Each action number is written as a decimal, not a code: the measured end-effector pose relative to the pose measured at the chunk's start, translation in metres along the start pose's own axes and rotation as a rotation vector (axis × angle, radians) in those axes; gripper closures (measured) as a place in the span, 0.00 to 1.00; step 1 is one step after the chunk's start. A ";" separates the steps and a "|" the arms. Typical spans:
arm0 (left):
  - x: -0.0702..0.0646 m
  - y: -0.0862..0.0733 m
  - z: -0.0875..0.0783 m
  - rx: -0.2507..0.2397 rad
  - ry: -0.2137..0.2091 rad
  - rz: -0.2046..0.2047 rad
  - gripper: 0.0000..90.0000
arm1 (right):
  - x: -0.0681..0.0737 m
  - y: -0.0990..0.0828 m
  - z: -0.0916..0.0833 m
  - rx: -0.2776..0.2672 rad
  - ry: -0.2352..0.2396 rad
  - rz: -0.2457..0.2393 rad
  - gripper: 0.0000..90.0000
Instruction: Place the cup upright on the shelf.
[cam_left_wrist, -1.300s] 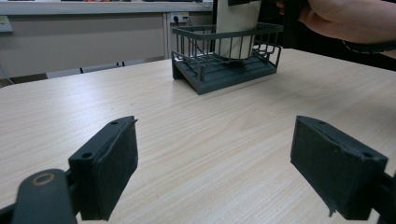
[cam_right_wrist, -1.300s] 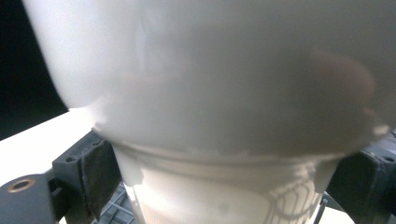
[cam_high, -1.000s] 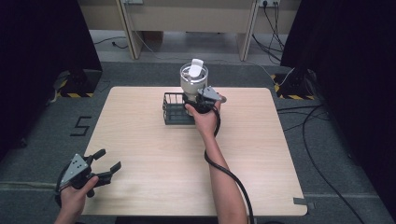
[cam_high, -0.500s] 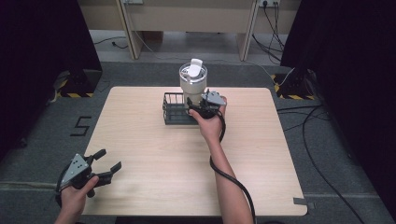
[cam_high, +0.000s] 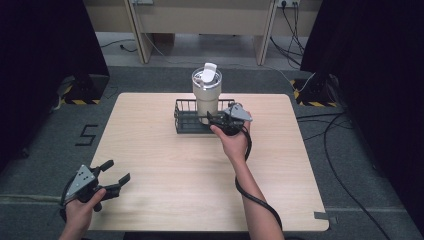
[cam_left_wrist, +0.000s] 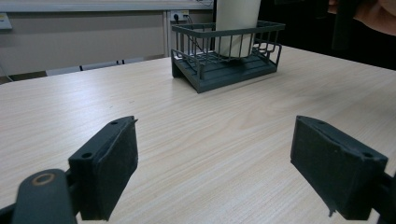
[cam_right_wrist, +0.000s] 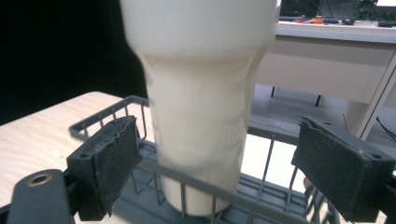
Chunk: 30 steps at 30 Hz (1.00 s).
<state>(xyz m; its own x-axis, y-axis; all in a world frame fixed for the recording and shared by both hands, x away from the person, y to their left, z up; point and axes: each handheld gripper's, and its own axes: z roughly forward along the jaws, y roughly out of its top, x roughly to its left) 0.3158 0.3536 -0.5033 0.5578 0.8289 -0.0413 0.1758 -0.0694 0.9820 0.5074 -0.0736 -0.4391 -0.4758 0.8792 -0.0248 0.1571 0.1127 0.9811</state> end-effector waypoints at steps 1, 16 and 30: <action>0.000 0.000 0.000 0.000 0.000 0.000 0.16 | 0.000 -0.001 -0.003 0.001 0.002 -0.002 0.15; 0.000 0.000 -0.001 0.002 0.004 0.001 0.16 | 0.006 -0.009 -0.043 0.023 0.035 -0.046 0.16; -0.001 -0.001 0.000 0.004 0.003 0.001 0.16 | -0.004 -0.025 -0.090 0.023 0.007 -0.072 0.16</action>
<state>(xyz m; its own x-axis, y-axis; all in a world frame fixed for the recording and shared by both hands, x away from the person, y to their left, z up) 0.3153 0.3525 -0.5041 0.5558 0.8303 -0.0400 0.1784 -0.0721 0.9813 0.4274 -0.1215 -0.4465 -0.4923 0.8654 -0.0937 0.1424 0.1863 0.9721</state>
